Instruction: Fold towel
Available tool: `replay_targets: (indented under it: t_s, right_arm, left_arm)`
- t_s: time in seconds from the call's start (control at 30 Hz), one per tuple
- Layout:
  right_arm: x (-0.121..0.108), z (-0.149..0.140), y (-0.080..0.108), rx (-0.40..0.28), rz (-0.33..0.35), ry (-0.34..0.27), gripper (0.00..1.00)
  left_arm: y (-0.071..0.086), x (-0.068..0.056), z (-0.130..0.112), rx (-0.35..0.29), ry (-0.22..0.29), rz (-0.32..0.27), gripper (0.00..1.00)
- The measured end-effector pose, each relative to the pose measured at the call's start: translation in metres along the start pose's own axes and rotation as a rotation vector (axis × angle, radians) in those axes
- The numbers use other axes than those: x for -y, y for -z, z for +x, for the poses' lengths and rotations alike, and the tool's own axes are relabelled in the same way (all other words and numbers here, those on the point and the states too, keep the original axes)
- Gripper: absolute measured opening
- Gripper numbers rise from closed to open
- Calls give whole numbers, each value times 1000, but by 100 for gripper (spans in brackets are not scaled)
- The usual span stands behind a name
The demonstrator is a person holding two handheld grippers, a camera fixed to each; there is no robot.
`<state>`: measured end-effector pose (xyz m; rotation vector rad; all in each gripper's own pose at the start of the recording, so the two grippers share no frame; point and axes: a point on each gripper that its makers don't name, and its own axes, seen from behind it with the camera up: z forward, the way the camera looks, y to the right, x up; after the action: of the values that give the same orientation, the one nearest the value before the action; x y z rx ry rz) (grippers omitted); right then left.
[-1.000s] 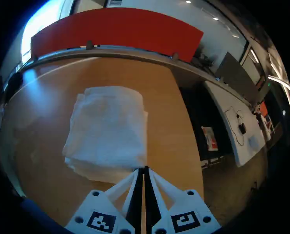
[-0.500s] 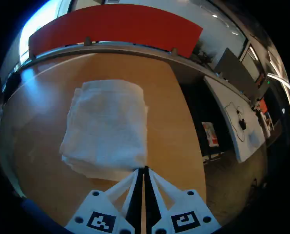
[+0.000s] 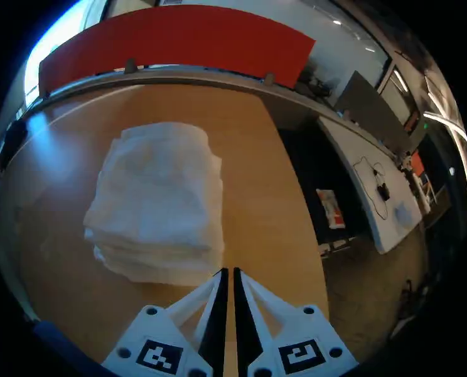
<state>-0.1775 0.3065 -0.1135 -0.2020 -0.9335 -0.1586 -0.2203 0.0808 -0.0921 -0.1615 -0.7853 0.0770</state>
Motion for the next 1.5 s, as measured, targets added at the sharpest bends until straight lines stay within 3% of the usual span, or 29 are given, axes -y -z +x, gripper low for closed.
replay_targets:
  t_s: [0.33,0.53,0.67,0.73,1.0,1.5]
  right_arm:
    - [-2,6,6,-26,-1,-17,26]
    - [1,15,7,-51,2,-16,66]
    - [6,21,8,-67,14,-22,84]
    - [8,25,10,-78,19,-26,89]
    - [16,42,19,-125,31,-32,90]
    - [66,113,65,-367,141,-148,90]
  left_arm:
    - [-3,-4,4,-2,-8,-10,81]
    - [-3,-5,5,-4,-6,-13,81]
    - [-2,-4,6,-7,-5,-12,81]
    - [-2,-4,7,-9,-3,-12,81]
    - [0,-2,10,-20,2,-10,81]
    - [6,6,39,-90,16,2,81]
